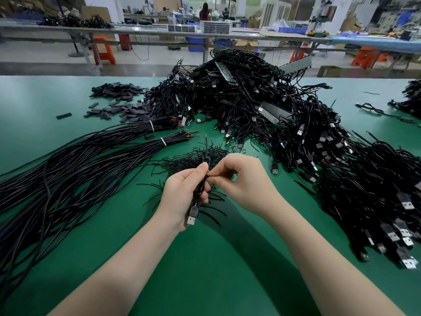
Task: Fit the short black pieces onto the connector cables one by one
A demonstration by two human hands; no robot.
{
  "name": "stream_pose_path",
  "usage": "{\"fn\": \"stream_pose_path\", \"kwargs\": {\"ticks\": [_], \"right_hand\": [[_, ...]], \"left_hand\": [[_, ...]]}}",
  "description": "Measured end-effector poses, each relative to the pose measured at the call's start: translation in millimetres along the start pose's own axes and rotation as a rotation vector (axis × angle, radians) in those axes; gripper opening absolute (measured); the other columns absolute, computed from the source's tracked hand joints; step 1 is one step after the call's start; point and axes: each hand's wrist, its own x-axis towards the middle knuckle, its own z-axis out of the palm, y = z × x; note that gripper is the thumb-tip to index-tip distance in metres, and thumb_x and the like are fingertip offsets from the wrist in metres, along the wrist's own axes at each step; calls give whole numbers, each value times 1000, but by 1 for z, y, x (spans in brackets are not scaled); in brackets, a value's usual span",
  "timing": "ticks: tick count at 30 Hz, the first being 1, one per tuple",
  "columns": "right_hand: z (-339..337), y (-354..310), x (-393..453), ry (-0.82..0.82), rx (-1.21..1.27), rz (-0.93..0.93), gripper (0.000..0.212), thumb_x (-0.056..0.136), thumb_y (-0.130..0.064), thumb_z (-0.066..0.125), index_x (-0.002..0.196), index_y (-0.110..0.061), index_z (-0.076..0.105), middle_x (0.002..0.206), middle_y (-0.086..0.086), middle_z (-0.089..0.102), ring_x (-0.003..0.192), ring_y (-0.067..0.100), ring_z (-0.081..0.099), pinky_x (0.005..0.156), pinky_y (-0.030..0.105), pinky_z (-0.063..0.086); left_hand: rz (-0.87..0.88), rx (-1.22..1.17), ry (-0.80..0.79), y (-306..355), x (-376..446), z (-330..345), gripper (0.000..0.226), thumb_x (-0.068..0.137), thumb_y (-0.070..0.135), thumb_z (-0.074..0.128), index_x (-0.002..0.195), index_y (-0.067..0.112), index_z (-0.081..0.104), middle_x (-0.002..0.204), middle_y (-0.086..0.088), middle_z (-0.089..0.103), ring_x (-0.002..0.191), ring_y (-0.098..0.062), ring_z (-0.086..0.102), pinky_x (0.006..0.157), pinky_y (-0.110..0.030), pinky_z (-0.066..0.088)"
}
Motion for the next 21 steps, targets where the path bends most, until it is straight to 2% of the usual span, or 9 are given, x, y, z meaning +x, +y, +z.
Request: {"fn": "stream_pose_path", "kwargs": {"ticks": [2, 4, 6, 8, 11, 14, 17, 19, 21], "right_hand": [[2, -2, 1, 49, -171, -202, 8, 77, 3, 75, 76, -4, 72, 73, 3, 63, 70, 17, 57, 68, 27, 48], [6, -2, 1, 91, -371, -433, 13, 70, 12, 74, 75, 0, 72, 69, 10, 61, 66, 28, 58, 63, 30, 50], [7, 1, 1, 89, -425, -517, 18, 67, 16, 73, 76, 1, 73, 68, 13, 60, 65, 30, 59, 62, 31, 51], [5, 5, 2, 73, -290, -424, 16, 75, 12, 69, 81, -1, 76, 72, 13, 61, 69, 30, 59, 65, 31, 50], [1, 10, 0, 40, 36, -159, 15, 83, 2, 70, 86, -11, 78, 76, 3, 62, 73, 11, 58, 70, 21, 46], [0, 12, 0, 2, 276, 14, 25, 83, 1, 72, 82, -24, 73, 75, -6, 65, 71, 6, 59, 73, 20, 47], [-1, 13, -1, -65, 539, 119, 27, 82, 7, 70, 84, -20, 65, 70, -7, 62, 68, 8, 58, 72, 24, 51], [-5, 15, -1, -96, 605, 136, 24, 81, 8, 70, 85, -14, 62, 68, -7, 63, 68, 7, 58, 73, 22, 52], [-8, 15, -1, -122, 630, 154, 22, 81, 6, 70, 84, -14, 61, 68, -7, 64, 68, 7, 59, 74, 22, 52]], "left_hand": [[-57, -68, 23, 0, 1, 0, 35, 91, 29, 66, 57, 21, 68, 54, 1, 55, 40, -6, 46, 40, -19, 43], [-139, -139, 29, 0, 2, -1, 34, 90, 30, 67, 56, 22, 69, 54, 3, 54, 39, -4, 45, 38, -17, 41], [-216, -197, 21, 0, 3, -1, 32, 87, 32, 70, 56, 21, 70, 54, 5, 53, 38, -2, 44, 37, -16, 40], [-264, -243, 1, 1, 3, -2, 24, 78, 36, 74, 61, 20, 70, 56, 4, 54, 39, -3, 46, 38, -16, 42], [-266, -274, -89, 1, 3, -3, 24, 73, 41, 72, 66, 18, 71, 61, 4, 57, 43, -4, 50, 42, -17, 47], [-255, -292, -147, -2, 2, -4, 31, 76, 41, 67, 86, 12, 64, 63, 4, 60, 46, -5, 54, 46, -19, 50], [-267, -308, -215, -2, 1, -8, 29, 78, 39, 63, 91, 13, 61, 65, 3, 63, 50, -7, 59, 48, -21, 52], [-264, -300, -265, -1, 0, -11, 22, 80, 33, 64, 92, 14, 63, 69, 2, 66, 55, -9, 64, 51, -22, 54], [-258, -308, -300, -1, -2, -14, 24, 74, 32, 74, 91, 16, 66, 71, 0, 68, 60, -12, 67, 53, -23, 55]]}}
